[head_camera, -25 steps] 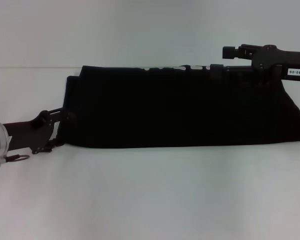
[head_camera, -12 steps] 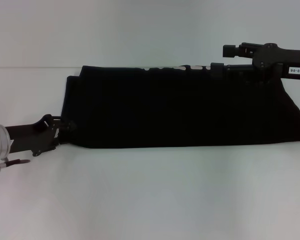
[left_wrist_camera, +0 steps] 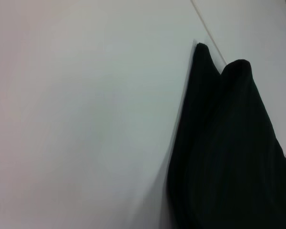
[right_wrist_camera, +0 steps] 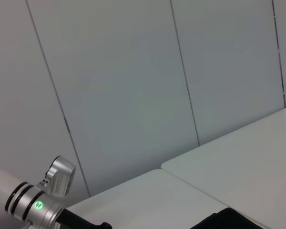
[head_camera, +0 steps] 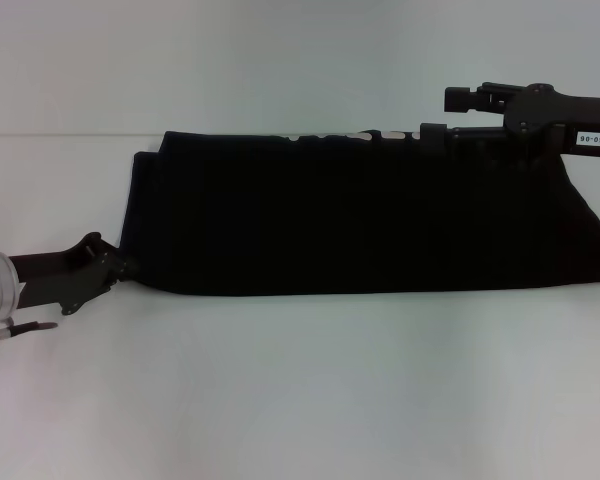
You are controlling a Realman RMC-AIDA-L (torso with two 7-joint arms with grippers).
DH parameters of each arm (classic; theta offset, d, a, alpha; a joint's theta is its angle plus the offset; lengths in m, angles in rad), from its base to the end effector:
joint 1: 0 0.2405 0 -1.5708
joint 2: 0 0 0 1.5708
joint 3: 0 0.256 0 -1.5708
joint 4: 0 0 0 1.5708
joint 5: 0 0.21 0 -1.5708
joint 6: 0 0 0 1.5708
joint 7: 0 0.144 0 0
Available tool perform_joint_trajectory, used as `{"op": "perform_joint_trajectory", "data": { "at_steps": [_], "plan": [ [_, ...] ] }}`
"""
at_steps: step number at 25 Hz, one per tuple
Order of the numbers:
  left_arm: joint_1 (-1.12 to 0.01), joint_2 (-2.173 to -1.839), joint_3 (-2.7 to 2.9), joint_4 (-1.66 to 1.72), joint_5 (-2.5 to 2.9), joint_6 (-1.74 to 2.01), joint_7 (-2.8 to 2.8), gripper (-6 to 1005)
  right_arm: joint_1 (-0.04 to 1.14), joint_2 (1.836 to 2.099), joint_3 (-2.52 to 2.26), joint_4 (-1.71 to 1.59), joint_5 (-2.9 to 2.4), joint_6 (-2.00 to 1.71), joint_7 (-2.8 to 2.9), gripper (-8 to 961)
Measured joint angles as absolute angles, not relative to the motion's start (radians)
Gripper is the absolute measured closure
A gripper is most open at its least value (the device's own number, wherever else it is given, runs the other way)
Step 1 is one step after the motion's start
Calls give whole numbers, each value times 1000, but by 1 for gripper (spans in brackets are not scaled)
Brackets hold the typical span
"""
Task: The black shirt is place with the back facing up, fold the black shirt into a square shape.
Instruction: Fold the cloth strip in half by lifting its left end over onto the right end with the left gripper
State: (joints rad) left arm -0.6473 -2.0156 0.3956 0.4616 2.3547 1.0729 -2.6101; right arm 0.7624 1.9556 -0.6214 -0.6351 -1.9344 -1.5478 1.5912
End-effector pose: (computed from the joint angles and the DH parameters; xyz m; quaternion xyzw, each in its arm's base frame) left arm -0.3347 0.3780 0.0115 -0.5508 -0.7739 -0.2386 0.2017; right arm 0.1948 0.4060 0.0602 -0.9255 0.2032 0.2851 0.1443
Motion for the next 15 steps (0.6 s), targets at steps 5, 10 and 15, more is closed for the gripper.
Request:
{"op": "perform_joint_trajectory", "data": {
  "at_steps": [5, 10, 15],
  "plan": [
    [-646, -2016, 395, 462, 2355, 1072, -2587, 923, 762, 1956, -623, -635, -1934, -1542, 1593, 42],
    [-632, -2014, 384, 470, 2353, 1079, -2545, 975, 761, 1958, -622, -635, -1934, -1531, 1593, 41],
    [-601, -2017, 380, 496, 2347, 1095, -2478, 976, 760, 1971, -621, -635, -1933, -1520, 1588, 41]
  ]
}}
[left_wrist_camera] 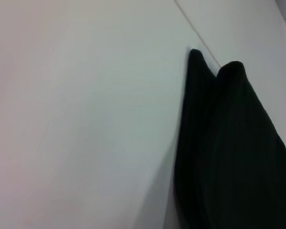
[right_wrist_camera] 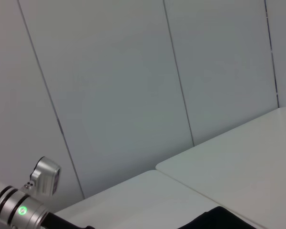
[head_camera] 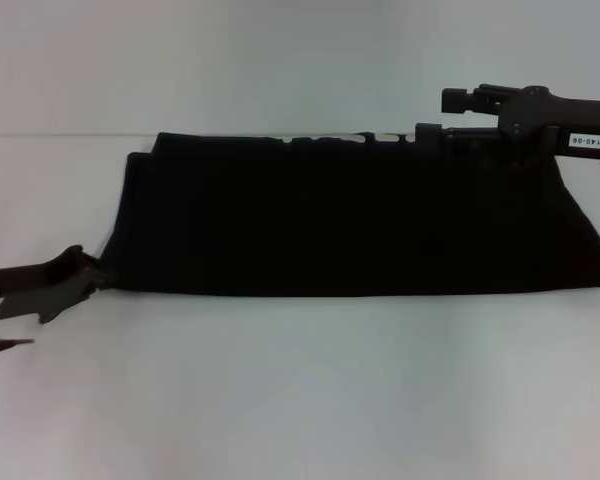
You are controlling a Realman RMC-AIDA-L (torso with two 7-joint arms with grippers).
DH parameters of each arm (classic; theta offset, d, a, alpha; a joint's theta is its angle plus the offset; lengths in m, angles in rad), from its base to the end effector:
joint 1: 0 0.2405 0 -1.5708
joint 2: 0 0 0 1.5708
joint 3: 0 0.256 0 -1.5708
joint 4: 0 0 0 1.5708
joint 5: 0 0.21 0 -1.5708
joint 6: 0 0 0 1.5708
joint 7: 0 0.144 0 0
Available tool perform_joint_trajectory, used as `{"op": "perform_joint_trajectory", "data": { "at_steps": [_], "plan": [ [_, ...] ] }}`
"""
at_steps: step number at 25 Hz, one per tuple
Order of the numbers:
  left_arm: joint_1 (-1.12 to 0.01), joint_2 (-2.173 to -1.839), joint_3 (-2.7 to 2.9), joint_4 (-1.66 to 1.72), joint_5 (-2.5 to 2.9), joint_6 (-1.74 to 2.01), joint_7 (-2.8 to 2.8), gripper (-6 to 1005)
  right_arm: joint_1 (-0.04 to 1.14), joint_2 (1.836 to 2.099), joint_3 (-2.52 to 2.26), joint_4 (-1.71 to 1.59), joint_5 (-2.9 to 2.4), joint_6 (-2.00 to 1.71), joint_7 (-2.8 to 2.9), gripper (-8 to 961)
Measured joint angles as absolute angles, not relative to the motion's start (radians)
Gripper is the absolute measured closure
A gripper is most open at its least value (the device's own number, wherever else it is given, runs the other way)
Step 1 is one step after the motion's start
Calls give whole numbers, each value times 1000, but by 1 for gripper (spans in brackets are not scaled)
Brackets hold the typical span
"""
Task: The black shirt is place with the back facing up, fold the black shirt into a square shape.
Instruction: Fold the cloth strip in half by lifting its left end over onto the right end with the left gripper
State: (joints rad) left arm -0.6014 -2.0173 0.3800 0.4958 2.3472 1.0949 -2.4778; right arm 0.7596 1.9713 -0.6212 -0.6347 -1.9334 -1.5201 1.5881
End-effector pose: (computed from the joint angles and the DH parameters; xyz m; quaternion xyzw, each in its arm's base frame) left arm -0.3489 0.3659 0.0200 -0.5857 -0.7431 -0.2322 0.2255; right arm 0.1956 0.4070 0.0543 -0.9224 0.2095 0.2868 0.1519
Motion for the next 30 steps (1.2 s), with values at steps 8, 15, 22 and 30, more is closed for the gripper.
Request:
{"op": "perform_joint_trajectory", "data": {
  "at_steps": [8, 15, 22, 30],
  "plan": [
    [-531, -2014, 318, 575, 2354, 1167, -2378, 976, 766, 1995, -621, -635, -1917, -1487, 1594, 42],
    [-443, -1993, 281, 710, 2364, 1264, -2372, 975, 780, 2017, -622, -627, -1901, -1419, 1599, 42],
    [-419, -1967, 191, 770, 2456, 1319, -2370, 975, 786, 2026, -622, -624, -1887, -1384, 1602, 41],
    [-521, -1935, 199, 728, 2455, 1416, -2379, 976, 771, 2013, -619, -633, -1885, -1372, 1621, 41]
  ]
}}
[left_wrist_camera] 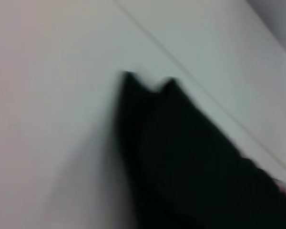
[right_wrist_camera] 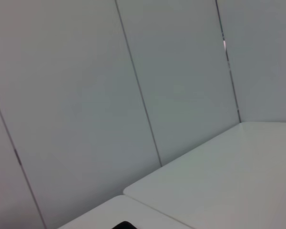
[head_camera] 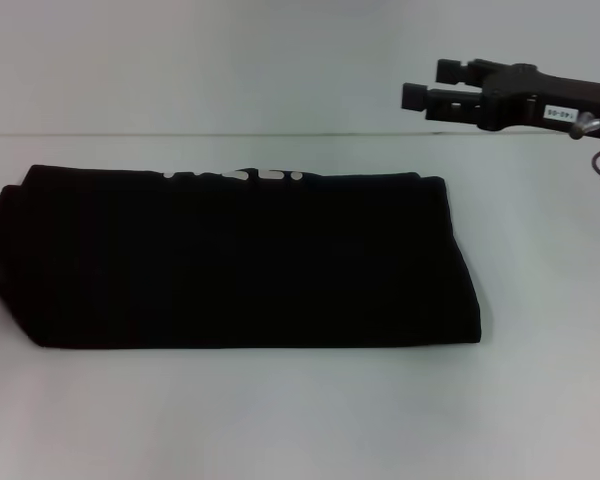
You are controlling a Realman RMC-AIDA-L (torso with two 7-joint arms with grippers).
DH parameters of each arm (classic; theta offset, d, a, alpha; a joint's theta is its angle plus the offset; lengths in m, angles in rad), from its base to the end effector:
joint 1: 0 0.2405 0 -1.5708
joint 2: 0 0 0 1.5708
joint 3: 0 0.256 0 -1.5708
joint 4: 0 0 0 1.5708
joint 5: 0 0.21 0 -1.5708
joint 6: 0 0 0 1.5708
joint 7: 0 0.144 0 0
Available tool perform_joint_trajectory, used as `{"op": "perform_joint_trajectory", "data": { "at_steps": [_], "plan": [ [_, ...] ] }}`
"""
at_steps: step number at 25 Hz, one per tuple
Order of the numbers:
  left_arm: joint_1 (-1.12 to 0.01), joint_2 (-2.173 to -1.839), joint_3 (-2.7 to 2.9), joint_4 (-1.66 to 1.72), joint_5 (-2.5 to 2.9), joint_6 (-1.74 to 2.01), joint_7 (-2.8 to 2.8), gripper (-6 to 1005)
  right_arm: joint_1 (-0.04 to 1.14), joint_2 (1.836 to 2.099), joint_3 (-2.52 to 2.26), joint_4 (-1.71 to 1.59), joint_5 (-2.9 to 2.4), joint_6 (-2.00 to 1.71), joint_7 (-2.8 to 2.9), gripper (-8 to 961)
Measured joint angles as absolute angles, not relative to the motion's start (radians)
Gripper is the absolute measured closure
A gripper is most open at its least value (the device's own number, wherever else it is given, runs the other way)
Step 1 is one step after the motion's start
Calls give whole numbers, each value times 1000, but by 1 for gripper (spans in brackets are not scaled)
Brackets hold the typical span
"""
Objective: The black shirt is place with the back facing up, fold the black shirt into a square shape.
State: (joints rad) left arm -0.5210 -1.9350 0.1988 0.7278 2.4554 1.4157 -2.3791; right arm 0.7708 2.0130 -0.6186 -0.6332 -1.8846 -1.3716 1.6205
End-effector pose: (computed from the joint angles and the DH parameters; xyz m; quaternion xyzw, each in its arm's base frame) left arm -0.3727 0.3322 0.1111 -0.6316 -0.6959 -0.2281 0.2546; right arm 0.1909 0.4236 0.0453 -0.8958 0.2470 0.3100 0.2010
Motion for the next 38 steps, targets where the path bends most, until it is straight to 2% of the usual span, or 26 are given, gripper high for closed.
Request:
{"op": "perform_joint_trajectory", "data": {
  "at_steps": [5, 6, 8, 9, 10, 11, 14, 17, 19, 20, 23, 27, 35, 38],
  "plan": [
    [-679, -1918, 239, 616, 2452, 1452, -2375, 975, 738, 1997, -577, -636, -1883, -1362, 1586, 41],
    [-726, -1917, 257, 576, 2452, 1448, -2372, 975, 729, 1992, -566, -639, -1883, -1362, 1580, 41],
    [-726, -1917, 257, 576, 2452, 1448, -2372, 975, 710, 1983, -542, -650, -1883, -1356, 1573, 41],
    [-787, -1923, 272, 534, 2451, 1441, -2364, 975, 697, 1978, -529, -659, -1883, -1357, 1572, 41],
    [-906, -1963, 288, 475, 2451, 1421, -2346, 975, 688, 1974, -517, -667, -1883, -1356, 1572, 41],
    [-952, -1989, 293, 461, 2450, 1408, -2341, 975, 679, 1969, -505, -675, -1882, -1355, 1573, 41],
    [-1027, -2055, 299, 454, 2441, 1369, -2333, 976, 647, 1947, -459, -688, -1881, -1352, 1575, 41],
    [-1088, -2142, 304, 451, 2405, 1304, -2328, 976, 623, 1920, -433, -688, -1881, -1354, 1572, 41],
    [-1106, -2169, 305, 391, 2346, 1224, -2292, 976, 612, 1903, -426, -689, -1881, -1355, 1571, 41],
    [-1109, -2172, 302, 346, 2310, 1176, -2260, 976, 605, 1889, -424, -689, -1883, -1357, 1570, 41],
    [-1075, -2174, 245, 100, 2151, 1016, -2052, 968, 601, 1877, -428, -689, -1892, -1355, 1569, 42],
    [-997, -2178, 119, -44, 2071, 1012, -1794, 938, 602, 1876, -437, -692, -1907, -1353, 1572, 42],
    [-954, -2172, 136, -73, 2076, 1142, -1739, 716, 623, 1882, -444, -694, -1995, -1346, 1668, 42],
    [-936, -2168, 173, -25, 2077, 1237, -1742, 600, 631, 1870, -465, -695, -2024, -1347, 1771, 42]
  ]
}}
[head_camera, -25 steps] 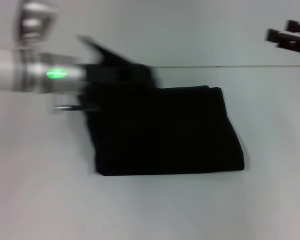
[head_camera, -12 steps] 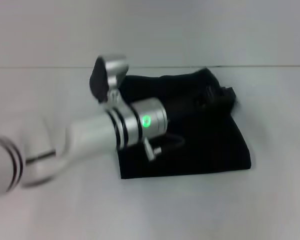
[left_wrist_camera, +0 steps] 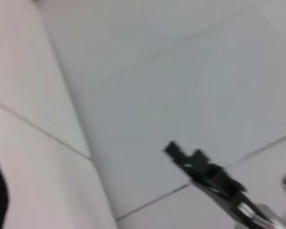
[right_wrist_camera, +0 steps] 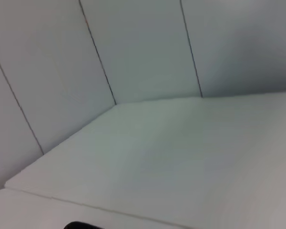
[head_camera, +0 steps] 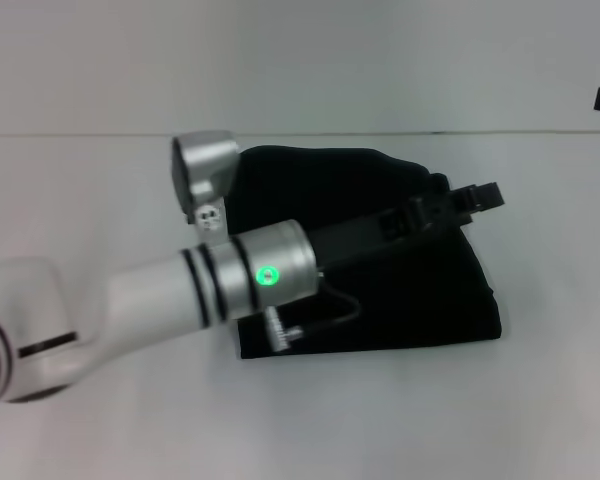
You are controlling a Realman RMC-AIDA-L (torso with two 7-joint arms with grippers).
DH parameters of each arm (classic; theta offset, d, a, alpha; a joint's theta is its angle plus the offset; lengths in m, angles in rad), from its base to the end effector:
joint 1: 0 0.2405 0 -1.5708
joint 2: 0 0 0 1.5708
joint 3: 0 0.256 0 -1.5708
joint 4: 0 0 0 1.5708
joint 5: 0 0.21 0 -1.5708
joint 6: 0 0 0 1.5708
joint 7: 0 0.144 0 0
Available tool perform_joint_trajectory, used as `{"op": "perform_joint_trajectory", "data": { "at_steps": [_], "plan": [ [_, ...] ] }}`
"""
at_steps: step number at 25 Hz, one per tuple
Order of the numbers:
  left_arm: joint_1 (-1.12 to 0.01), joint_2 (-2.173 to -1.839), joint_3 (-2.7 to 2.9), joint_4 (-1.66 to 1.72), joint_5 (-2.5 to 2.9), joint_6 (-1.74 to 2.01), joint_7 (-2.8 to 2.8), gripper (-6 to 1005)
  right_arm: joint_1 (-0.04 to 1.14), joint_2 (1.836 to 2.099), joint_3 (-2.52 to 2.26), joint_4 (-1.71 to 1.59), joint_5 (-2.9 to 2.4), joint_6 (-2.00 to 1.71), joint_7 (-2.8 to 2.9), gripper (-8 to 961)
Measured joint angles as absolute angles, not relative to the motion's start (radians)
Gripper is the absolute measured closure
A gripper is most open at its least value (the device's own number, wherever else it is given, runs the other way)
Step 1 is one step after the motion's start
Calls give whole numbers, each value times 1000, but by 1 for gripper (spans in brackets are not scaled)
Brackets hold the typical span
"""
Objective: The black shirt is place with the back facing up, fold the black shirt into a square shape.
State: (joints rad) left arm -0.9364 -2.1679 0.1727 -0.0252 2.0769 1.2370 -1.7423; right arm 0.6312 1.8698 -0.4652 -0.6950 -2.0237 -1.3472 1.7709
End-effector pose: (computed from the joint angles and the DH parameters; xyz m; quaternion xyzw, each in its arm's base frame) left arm -0.1357 0.3612 -0.1230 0.7430 0.5343 0.4015 0.0375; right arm 0.2855 0.4084 0.1367 -0.8412 0.3535 0.2556 0.3195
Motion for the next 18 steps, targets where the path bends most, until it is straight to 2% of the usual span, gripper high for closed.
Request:
{"op": "perform_joint_trajectory", "data": {
  "at_steps": [4, 8, 14, 18],
  "plan": [
    [-871, -2165, 257, 135, 2078, 1381, -1742, 436, 661, 1853, -526, -688, -2109, -1341, 1934, 42],
    [-790, -2162, 353, 299, 2078, 1482, -1707, 244, 695, 1860, -560, -664, -2189, -1338, 2044, 42],
    [-724, -2162, 519, 452, 2078, 1529, -1563, 78, 765, 1872, -651, -546, -2244, -1303, 2139, 42],
    [-711, -2163, 596, 487, 2078, 1533, -1483, 77, 803, 1892, -711, -487, -2262, -1239, 2178, 43]
  ]
}}
